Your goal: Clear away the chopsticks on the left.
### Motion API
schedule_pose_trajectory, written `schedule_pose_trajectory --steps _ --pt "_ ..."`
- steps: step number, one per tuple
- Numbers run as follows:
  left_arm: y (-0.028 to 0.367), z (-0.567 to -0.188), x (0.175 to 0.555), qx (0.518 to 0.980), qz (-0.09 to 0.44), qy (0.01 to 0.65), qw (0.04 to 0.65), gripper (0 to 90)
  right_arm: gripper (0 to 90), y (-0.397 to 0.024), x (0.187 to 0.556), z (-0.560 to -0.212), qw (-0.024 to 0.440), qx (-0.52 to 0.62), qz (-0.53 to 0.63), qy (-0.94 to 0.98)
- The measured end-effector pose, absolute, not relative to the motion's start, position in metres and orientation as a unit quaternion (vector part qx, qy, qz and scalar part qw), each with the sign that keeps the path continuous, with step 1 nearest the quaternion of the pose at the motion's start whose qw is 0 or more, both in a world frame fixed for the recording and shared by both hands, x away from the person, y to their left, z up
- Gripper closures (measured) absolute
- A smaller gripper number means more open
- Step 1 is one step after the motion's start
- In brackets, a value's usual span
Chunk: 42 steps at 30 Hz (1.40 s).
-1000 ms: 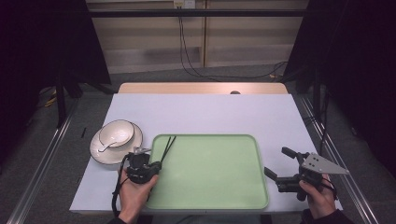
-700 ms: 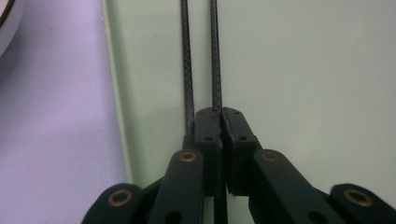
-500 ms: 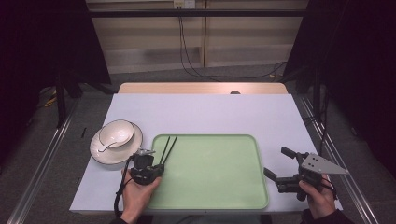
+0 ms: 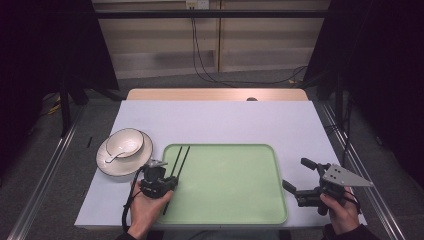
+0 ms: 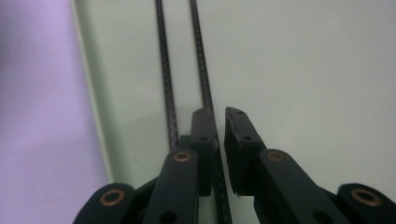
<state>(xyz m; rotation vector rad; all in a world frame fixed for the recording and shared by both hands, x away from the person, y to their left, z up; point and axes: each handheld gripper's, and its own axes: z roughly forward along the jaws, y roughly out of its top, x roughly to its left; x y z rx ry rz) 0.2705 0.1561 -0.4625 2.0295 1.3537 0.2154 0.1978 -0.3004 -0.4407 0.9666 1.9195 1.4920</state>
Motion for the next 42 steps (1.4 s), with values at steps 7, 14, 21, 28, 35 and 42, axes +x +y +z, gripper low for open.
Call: schedule_pose_trajectory --steps 7,14,21,28,35,42 --pt "0.159 -0.454 0.267 0.780 0.090 0.476 0.396 69.7 1.6 -0.300 0.198 -0.440 0.261 0.360 0.553 0.705" --pt "0.173 -0.436 0.256 0.781 0.146 0.397 0.459 28.5 1.6 -0.301 0.198 -0.440 0.262 0.361 0.554 0.703" --pt "0.197 -0.430 0.244 0.778 0.196 0.347 0.485 4.2 1.6 -0.301 0.197 -0.440 0.262 0.362 0.554 0.703" --pt "0.233 -0.425 0.229 0.760 0.208 0.345 0.509 2.7 1.6 -0.301 0.198 -0.440 0.265 0.359 0.554 0.703" --pt "0.255 -0.421 0.211 0.738 0.218 0.373 0.519 1.7 1.5 -0.301 0.198 -0.440 0.264 0.361 0.553 0.704" --pt "0.272 -0.433 0.205 0.725 0.233 0.376 0.528 1.1 1.5 -0.302 0.197 -0.441 0.267 0.366 0.550 0.702"
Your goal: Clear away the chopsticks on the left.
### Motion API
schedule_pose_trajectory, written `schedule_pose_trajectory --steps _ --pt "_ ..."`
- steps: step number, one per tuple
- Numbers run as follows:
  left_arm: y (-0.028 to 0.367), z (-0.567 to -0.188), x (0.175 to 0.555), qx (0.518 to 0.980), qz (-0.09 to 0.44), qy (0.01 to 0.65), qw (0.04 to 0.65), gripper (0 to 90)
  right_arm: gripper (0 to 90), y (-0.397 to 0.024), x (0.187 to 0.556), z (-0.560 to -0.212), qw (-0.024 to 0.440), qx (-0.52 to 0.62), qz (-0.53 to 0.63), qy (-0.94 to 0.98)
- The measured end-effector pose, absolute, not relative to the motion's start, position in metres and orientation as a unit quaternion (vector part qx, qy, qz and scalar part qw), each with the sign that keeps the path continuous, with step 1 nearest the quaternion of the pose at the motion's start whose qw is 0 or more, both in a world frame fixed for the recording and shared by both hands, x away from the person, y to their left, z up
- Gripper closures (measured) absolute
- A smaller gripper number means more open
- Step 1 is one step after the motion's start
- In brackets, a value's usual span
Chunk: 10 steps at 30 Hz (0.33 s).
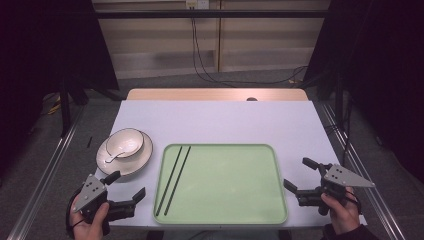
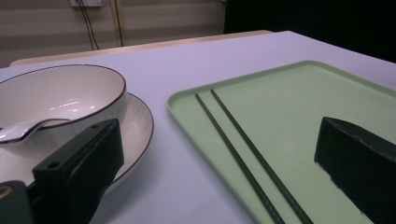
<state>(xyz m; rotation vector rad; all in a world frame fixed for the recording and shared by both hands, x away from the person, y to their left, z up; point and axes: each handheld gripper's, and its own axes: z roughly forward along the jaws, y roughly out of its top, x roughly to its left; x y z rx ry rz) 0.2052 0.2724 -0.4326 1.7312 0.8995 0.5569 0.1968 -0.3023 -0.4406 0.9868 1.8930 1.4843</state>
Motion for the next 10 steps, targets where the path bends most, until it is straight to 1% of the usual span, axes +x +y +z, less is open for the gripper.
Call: schedule_pose_trajectory --steps 2,4,7,10 --pt "0.2775 -0.4338 0.2035 0.724 0.233 0.374 0.531 1.1 1.5 -0.3027 0.1974 -0.4405 0.268 0.364 0.549 0.703" --pt "0.2807 -0.4342 0.2045 0.710 0.236 0.389 0.538 1.4 1.4 -0.3024 0.1978 -0.4407 0.268 0.366 0.549 0.702" --pt "0.2820 -0.4352 0.2066 0.702 0.236 0.406 0.535 1.2 0.8 -0.3024 0.1976 -0.4415 0.270 0.364 0.546 0.705" --pt "0.2801 -0.4359 0.2079 0.706 0.233 0.404 0.532 1.2 0.7 -0.3041 0.1984 -0.4418 0.274 0.369 0.545 0.701"
